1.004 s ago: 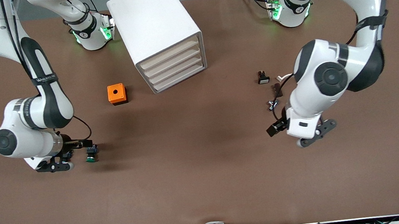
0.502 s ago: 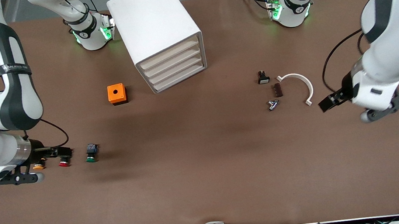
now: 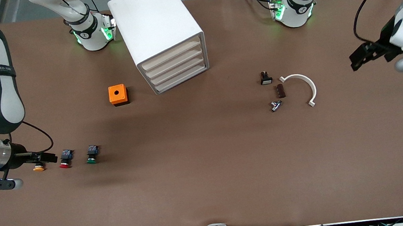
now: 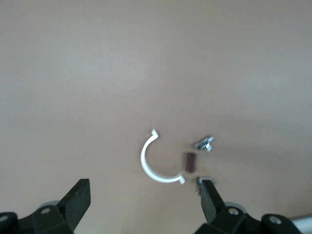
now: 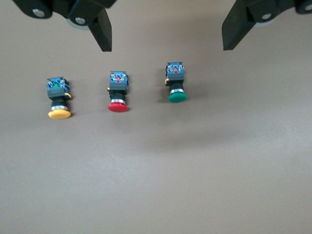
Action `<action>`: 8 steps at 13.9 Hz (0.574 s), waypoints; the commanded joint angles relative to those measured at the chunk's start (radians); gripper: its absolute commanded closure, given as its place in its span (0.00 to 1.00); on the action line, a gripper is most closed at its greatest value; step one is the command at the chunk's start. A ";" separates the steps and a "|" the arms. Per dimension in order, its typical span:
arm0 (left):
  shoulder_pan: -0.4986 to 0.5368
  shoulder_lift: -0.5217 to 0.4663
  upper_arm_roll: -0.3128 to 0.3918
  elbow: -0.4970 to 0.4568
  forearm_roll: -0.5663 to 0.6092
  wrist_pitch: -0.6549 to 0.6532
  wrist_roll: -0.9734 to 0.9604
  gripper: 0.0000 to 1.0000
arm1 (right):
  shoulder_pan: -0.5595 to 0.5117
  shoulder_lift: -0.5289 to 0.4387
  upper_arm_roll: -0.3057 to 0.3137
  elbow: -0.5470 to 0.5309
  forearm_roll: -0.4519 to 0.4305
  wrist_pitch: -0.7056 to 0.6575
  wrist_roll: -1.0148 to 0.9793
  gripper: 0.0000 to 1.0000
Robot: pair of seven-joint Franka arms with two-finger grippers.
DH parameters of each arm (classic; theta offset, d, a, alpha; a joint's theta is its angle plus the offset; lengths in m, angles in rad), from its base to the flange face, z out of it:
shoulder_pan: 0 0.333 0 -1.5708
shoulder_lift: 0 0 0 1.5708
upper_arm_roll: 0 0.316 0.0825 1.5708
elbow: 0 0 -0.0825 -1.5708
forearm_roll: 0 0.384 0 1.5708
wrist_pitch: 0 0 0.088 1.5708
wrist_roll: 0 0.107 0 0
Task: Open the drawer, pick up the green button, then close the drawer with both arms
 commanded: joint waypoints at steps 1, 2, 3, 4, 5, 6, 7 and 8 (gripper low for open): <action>0.004 -0.086 0.007 -0.056 0.004 -0.064 0.078 0.00 | -0.018 -0.014 0.013 0.092 -0.022 -0.143 -0.004 0.00; 0.004 -0.092 0.007 -0.058 0.004 -0.081 0.078 0.00 | -0.020 -0.014 0.014 0.120 -0.031 -0.175 -0.004 0.00; 0.004 -0.100 0.007 -0.058 0.004 -0.083 0.080 0.00 | -0.021 -0.017 0.013 0.134 -0.031 -0.200 -0.009 0.00; 0.004 -0.106 0.004 -0.058 0.004 -0.084 0.080 0.00 | -0.021 -0.020 0.020 0.140 -0.025 -0.214 -0.009 0.00; 0.004 -0.120 0.002 -0.064 0.004 -0.087 0.080 0.00 | -0.009 -0.020 0.019 0.154 -0.033 -0.214 -0.012 0.00; 0.004 -0.126 0.002 -0.070 0.001 -0.089 0.080 0.00 | 0.012 -0.023 0.019 0.175 -0.061 -0.218 -0.010 0.00; 0.004 -0.129 0.004 -0.076 -0.018 -0.089 0.080 0.00 | 0.022 -0.023 0.022 0.180 -0.098 -0.222 -0.007 0.00; 0.007 -0.135 0.007 -0.076 -0.031 -0.089 0.081 0.00 | 0.029 -0.023 0.020 0.180 -0.111 -0.223 -0.009 0.00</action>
